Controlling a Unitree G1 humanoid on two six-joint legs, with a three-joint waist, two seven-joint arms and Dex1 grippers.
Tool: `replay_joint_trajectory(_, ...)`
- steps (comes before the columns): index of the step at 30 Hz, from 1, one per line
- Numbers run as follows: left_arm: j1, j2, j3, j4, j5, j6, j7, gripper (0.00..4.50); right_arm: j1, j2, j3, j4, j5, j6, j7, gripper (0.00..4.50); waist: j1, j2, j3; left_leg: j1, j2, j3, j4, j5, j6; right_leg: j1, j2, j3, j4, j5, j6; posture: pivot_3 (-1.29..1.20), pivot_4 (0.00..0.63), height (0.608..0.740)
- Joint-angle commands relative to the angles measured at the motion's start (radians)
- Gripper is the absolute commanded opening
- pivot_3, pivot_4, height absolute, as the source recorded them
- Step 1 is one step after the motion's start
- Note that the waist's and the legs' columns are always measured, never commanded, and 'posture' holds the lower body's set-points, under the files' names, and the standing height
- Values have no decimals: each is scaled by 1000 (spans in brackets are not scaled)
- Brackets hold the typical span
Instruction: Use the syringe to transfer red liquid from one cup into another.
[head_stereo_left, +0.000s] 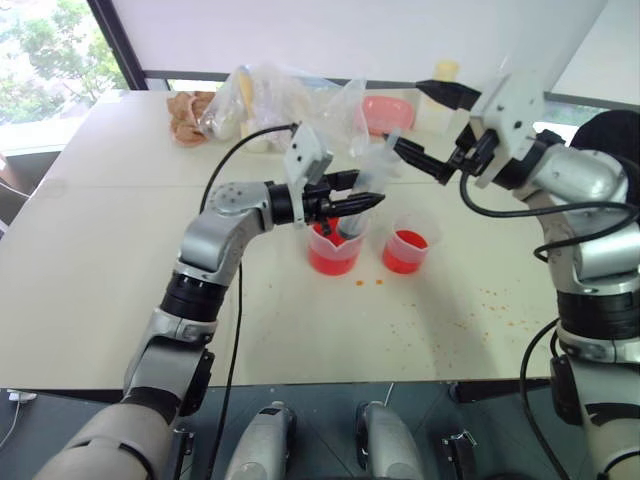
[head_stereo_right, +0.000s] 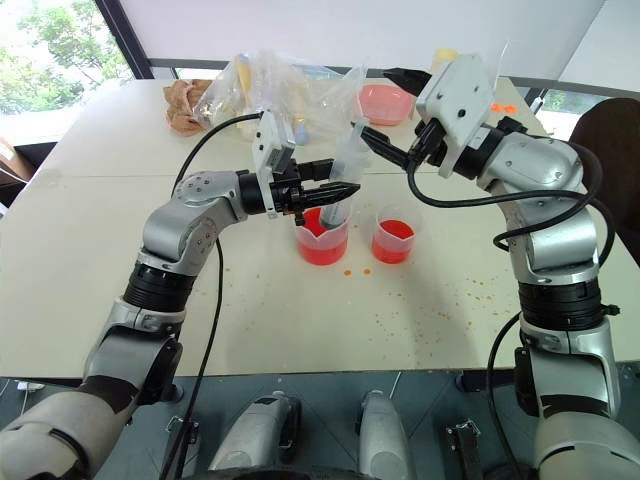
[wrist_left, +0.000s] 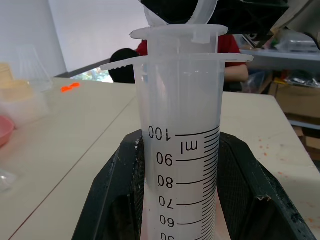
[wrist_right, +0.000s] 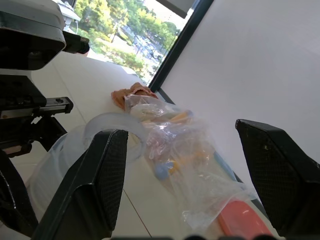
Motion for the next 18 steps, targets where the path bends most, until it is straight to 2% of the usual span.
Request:
replay_joint_trajectory(1, -2, 2, 3, 21, 25, -36, 5, 1442, -13, 21, 9, -21, -11, -38, 9, 2170, 0, 0, 0, 0, 0, 0, 0, 0, 0, 0, 0, 0, 0, 0, 0, 0, 150, 740)
replay_joint_trajectory(4, 2, -1, -3, 43, 37, -49, 7, 1442, 3, 34, 20, -33, -9, -36, 19, 710, 0, 0, 0, 0, 0, 0, 0, 0, 0, 0, 0, 0, 0, 0, 0, 0, 150, 740)
replay_joint_trajectory(5, 4, -1, -6, 50, 43, -53, 7, 1442, 6, 35, 23, -35, -12, -37, 21, 74, 0, 0, 0, 0, 0, 0, 0, 0, 0, 0, 0, 0, 0, 0, 0, 0, 150, 740)
replay_joint_trajectory(18, 30, -9, -31, 92, 80, -93, -7, 1442, -52, 15, -26, 10, -24, -25, -3, 22, -1, 0, 0, 0, 0, 0, 0, 0, 0, 0, 0, 0, 0, 0, 0, 0, 150, 740)
